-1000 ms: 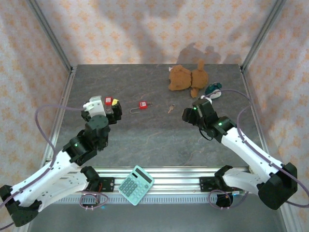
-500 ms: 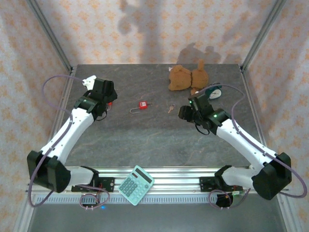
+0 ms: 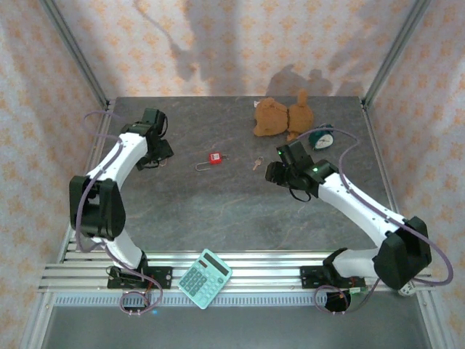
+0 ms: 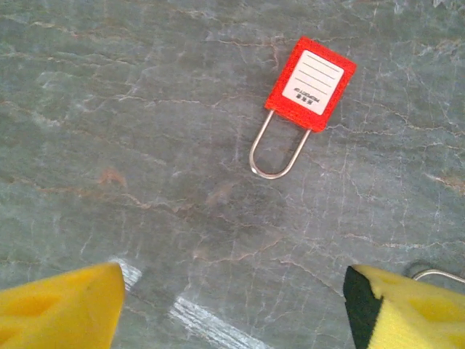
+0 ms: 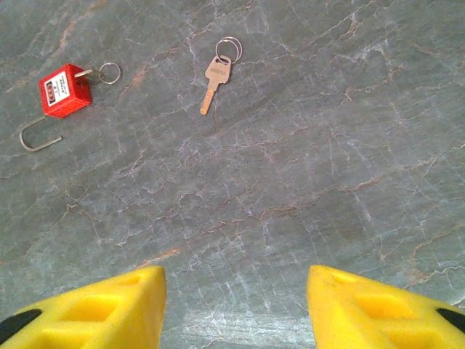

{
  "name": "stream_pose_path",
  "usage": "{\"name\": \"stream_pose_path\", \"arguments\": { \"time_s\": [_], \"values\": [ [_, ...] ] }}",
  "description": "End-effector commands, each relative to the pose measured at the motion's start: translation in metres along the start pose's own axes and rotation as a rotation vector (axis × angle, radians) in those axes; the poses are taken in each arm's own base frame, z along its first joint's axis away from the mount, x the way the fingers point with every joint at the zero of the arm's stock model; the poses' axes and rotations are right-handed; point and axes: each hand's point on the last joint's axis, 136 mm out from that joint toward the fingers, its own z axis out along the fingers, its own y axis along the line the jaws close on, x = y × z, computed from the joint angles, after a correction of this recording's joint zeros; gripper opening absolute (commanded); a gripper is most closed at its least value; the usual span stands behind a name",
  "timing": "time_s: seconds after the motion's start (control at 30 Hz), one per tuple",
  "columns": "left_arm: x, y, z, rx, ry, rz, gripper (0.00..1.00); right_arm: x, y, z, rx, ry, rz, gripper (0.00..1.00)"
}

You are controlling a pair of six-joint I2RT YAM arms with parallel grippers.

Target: Unlock with the key

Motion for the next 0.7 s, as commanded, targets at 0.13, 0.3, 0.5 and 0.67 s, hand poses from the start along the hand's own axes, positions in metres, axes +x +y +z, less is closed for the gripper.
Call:
{"name": "stream_pose_path", "arguments": {
  "time_s": [0.13,0.3,0.5,0.67],
  "values": [
    [-0.013,-0.014,0.018,-0.071,0.075,0.076,0.76,-0.01,0.015,0.004,-0.029,-0.016,0.012,0.53],
    [-0.019,-0.018,0.048,-0.146,0.114,0.159,0.74,-0.017,0.017,0.018,0.008,-0.008,-0.031,0.54],
    [-0.024,-0.023,0.076,-0.166,0.168,0.187,0.7,-0.025,0.03,0.032,-0.003,0.012,-0.067,0.54],
    [-0.027,-0.024,0.09,-0.132,0.198,0.183,0.7,-0.029,0.035,0.041,-0.016,0.026,-0.072,0.54]
  ]
}}
